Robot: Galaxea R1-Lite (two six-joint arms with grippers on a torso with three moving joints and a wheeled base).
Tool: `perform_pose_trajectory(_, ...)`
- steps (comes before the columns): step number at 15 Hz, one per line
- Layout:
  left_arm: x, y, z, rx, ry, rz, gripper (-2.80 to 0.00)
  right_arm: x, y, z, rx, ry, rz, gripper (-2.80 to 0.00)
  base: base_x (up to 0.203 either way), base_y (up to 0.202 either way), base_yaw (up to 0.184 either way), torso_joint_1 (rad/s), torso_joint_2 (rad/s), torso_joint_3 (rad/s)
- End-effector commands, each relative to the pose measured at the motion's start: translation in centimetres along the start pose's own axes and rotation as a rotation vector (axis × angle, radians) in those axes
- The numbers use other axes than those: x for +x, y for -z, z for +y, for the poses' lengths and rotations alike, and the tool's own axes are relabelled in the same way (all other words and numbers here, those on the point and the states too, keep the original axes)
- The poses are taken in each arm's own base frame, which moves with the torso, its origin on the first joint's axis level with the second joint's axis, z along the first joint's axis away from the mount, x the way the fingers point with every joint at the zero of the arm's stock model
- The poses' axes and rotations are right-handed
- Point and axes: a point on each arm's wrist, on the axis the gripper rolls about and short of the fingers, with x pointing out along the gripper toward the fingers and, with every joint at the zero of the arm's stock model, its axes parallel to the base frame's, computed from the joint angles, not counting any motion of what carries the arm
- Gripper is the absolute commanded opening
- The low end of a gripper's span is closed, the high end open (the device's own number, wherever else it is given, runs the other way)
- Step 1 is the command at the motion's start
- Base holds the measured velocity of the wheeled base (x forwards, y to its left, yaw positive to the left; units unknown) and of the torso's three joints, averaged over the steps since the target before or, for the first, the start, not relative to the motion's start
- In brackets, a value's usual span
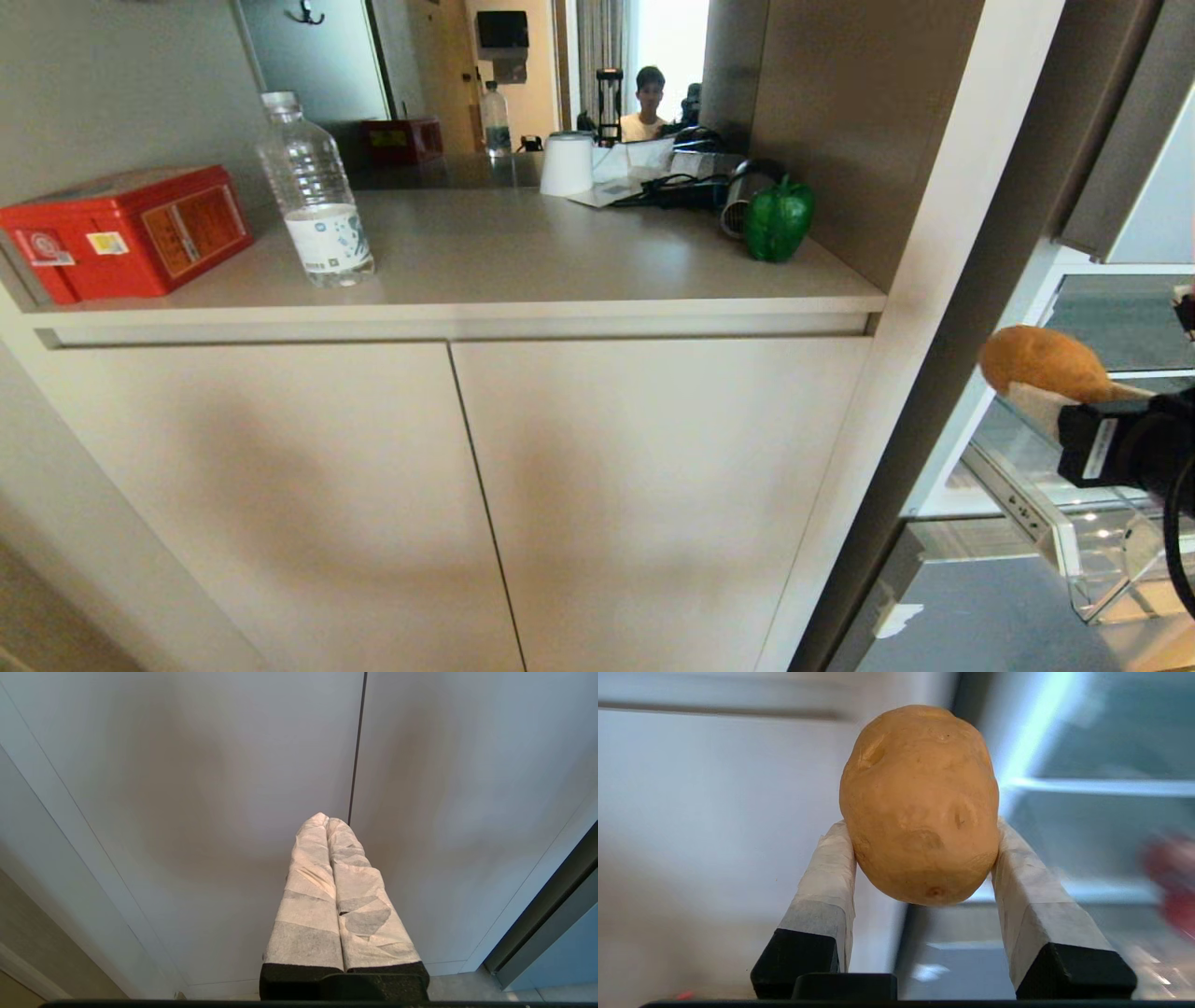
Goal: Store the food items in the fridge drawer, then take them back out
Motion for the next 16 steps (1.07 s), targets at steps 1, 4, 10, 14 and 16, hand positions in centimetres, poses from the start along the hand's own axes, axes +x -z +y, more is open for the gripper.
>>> perform_pose_trajectory(1, 0.1, 0.3, 0.0, 0.000, 0.000, 0.010, -2.80, 0.6, 0.7, -1.4, 0.004, 0.085, 0.033, -2.80, 0.000, 0.000, 0.000, 0.000, 0.00, 0.000)
perform_pose_trajectory(4, 0.1, 0.3, 0.0, 0.000, 0.000, 0.010, -2.80, 1.3, 2.3, -3.4, 0.003, 0.195, 0.106, -2.80, 0.000, 0.000, 0.000, 0.000, 0.00, 0.000)
perform_pose_trajectory(10, 0.1, 0.3, 0.0, 0.000, 0.000, 0.010, -2.80, 3.2, 3.6, -9.1, 0.080, 0.281, 0.186, -2.80, 0.000, 0.000, 0.000, 0.000, 0.00, 0.000)
perform_pose_trajectory(14, 0.1, 0.3, 0.0, 0.000, 0.000, 0.010, -2.80, 3.4, 3.3, -11.7, 0.121, 0.284, 0.172, -2.80, 0.000, 0.000, 0.000, 0.000, 0.00, 0.000)
perform_pose_trajectory(16, 0.1, 0.3, 0.0, 0.000, 0.000, 0.010, -2.80, 3.5, 3.3, -11.9, 0.127, 0.286, 0.170, -2.80, 0.000, 0.000, 0.000, 0.000, 0.00, 0.000)
